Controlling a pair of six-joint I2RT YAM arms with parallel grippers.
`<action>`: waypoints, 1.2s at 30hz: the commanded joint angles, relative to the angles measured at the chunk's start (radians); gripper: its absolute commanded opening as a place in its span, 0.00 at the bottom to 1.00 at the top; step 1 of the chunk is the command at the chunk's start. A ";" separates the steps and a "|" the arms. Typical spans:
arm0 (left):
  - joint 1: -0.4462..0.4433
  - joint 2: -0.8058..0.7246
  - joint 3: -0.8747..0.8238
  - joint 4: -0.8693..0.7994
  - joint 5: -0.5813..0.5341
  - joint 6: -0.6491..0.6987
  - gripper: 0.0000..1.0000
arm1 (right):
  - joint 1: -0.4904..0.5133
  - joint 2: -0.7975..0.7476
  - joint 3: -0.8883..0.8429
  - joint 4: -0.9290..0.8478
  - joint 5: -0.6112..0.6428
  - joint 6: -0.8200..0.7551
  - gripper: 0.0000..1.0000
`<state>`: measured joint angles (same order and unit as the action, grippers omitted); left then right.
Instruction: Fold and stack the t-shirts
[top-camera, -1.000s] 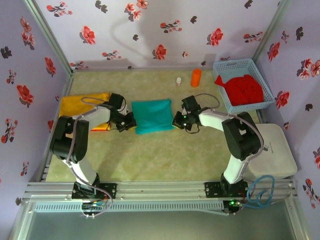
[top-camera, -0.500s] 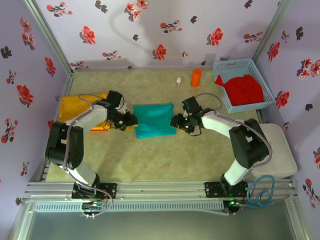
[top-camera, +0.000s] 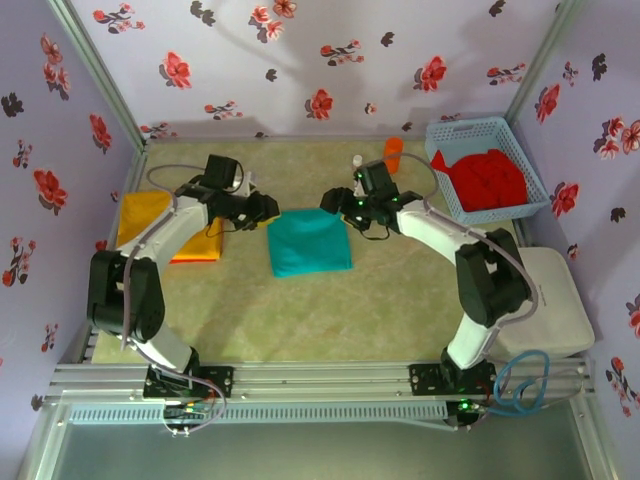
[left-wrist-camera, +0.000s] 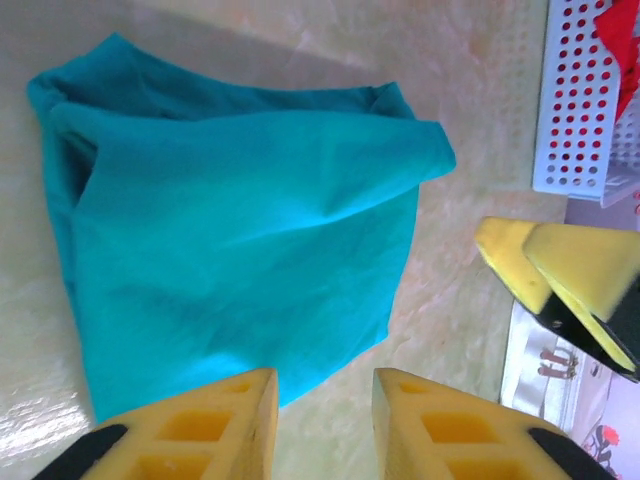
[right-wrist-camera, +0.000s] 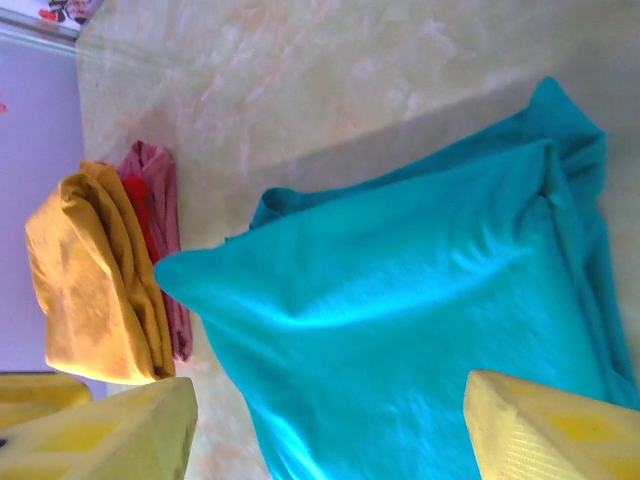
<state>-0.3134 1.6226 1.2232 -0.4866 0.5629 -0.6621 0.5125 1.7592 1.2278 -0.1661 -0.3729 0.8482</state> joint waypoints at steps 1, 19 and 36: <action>-0.016 0.050 -0.026 0.146 0.060 -0.094 0.29 | 0.004 0.070 0.041 0.099 -0.050 0.103 0.71; -0.017 0.405 0.055 0.377 0.076 -0.181 0.26 | 0.003 0.324 0.176 0.243 -0.011 0.161 0.71; 0.088 0.460 -0.153 0.732 0.056 -0.360 0.23 | -0.012 0.386 0.105 0.220 0.088 0.049 0.77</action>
<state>-0.2623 2.0529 1.1378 0.1791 0.6788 -0.9565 0.5125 2.1101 1.3705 0.0761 -0.3408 0.9417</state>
